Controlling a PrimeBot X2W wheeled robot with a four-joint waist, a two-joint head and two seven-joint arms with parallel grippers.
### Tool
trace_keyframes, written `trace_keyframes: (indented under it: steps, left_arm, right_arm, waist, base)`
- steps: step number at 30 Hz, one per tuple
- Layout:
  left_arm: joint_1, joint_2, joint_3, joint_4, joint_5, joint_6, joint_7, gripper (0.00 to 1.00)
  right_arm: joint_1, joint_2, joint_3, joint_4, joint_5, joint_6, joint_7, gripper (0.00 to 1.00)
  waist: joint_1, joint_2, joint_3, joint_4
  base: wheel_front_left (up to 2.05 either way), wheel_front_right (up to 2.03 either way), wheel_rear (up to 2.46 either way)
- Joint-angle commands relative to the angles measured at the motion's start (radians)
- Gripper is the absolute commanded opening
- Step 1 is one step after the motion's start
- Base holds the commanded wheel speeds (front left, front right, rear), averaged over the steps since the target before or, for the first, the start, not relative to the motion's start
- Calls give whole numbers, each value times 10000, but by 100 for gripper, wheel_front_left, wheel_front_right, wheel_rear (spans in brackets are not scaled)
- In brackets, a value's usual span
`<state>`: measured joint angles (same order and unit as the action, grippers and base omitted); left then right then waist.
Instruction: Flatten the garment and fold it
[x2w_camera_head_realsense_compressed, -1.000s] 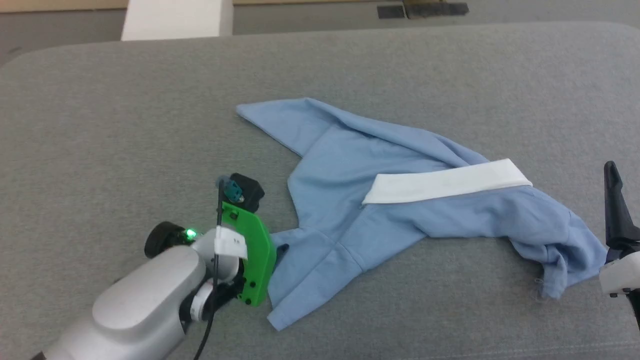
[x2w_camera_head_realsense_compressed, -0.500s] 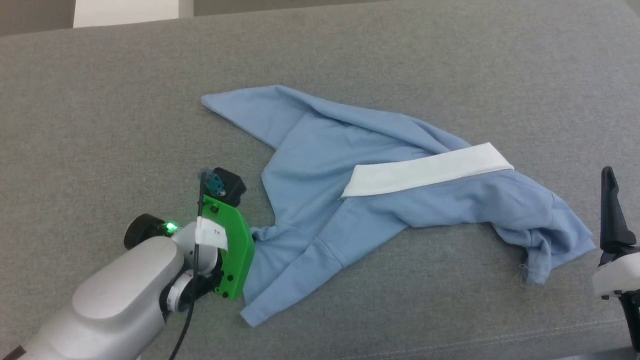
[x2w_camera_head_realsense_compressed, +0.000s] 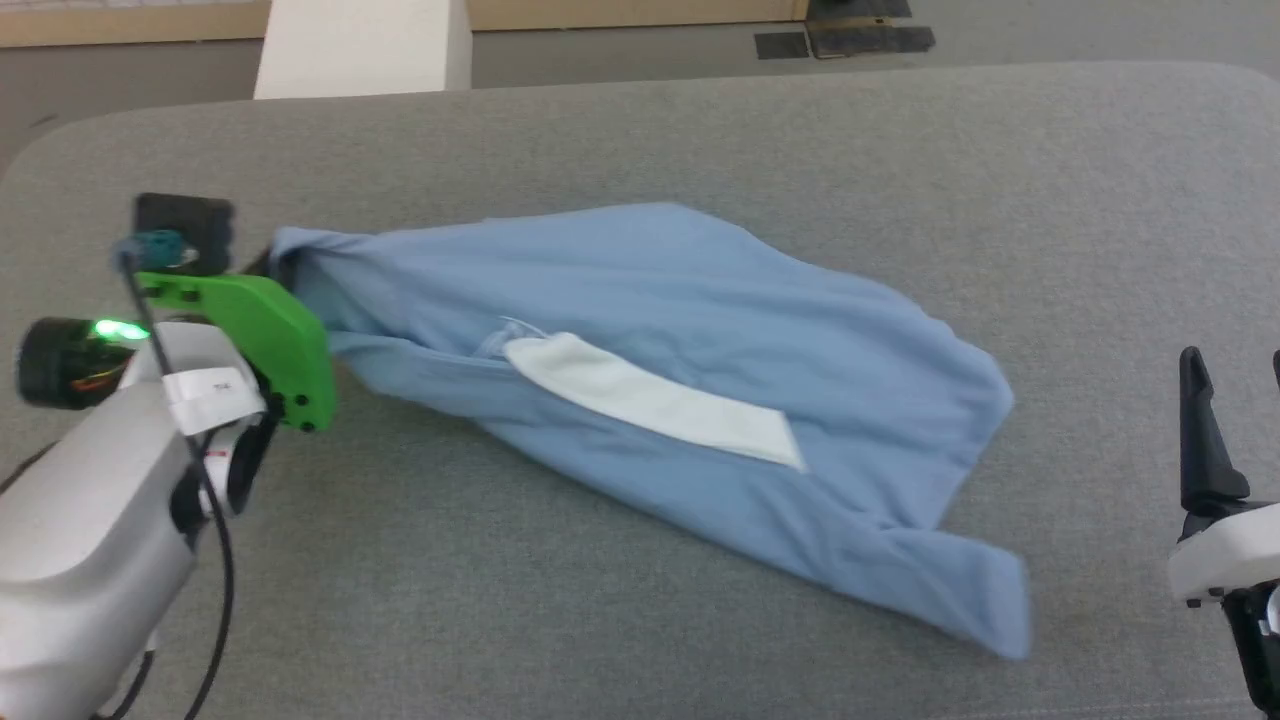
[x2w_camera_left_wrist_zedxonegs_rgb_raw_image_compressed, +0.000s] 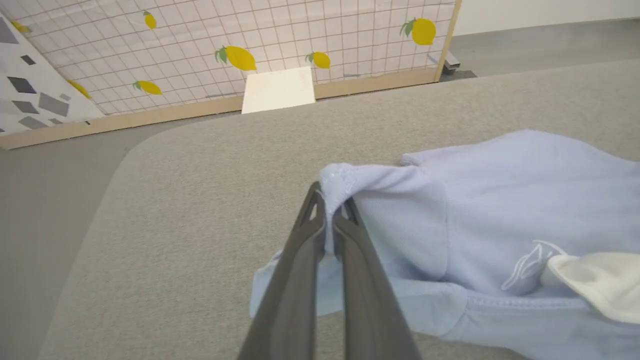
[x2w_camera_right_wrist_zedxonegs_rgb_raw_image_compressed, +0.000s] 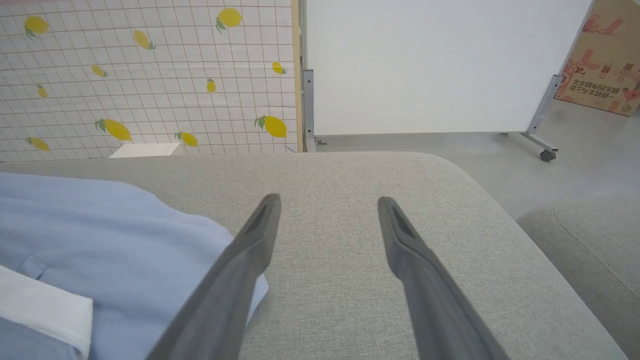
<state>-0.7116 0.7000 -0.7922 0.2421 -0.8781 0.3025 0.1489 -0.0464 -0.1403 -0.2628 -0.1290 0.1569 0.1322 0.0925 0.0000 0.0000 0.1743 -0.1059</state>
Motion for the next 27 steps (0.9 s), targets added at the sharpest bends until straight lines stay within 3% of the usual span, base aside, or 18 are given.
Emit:
trace_keyframes:
  steps: [1, 3, 4, 5, 10, 13, 16, 21, 27]
  left_arm:
    - [177, 138, 59, 84, 110, 98, -137, 0]
    - [537, 218, -38, 183, 10, 100, -64, 0]
    - [705, 247, -128, 235, -24, 91, 29, 12]
    - [902, 284, -239, 316, -48, 100, 136, 100]
    - [1493, 180, -335, 662, -90, 348, -131, 100]
    - [1606, 18, -126, 677, -3, 568, -872, 100]
    - [1637, -91, 44, 421, 237, 493, -1923, 100]
    - [1885, -140, 167, -310, 1006, 426, -3737, 100]
    - [2815, -244, 403, -1973, 2423, 971, -4095, 100]
  right_arm:
    - [129, -3, 41, 29, -71, -15, 26, 100]
    - [178, 2, 96, 51, -75, -15, 60, 100]
    - [201, 3, 128, 51, -82, -15, 84, 100]
    - [219, 4, 157, 47, -84, -15, 103, 100]
    - [255, -75, 283, 142, -16, -15, 196, 100]
    - [309, -129, 289, 224, 12, -15, 244, 100]
    - [371, -185, 324, 301, 57, -15, 328, 100]
    - [569, -306, 517, 407, 221, -15, 577, 100]
    - [913, -667, 946, 473, 581, -15, 1209, 100]
  waist:
    - [0, 0, -87, 161]
    - [0, 0, -71, 218]
    - [0, 0, -64, 239]
    - [0, 0, -41, 263]
    - [0, 0, -43, 358]
    - [0, 0, -182, 465]
    - [0, 0, -391, 580]
    - [0, 0, -818, 838]
    - [0, 0, -1100, 1312]
  base:
    - [0, 0, 0]
    - [0, 0, 0]
    - [0, 0, 0]
    - [0, 0, 0]
    - [0, 0, 0]
    - [0, 0, 0]
    - [0, 0, 0]
    - [0, 0, 0]
    - [0, 0, 0]
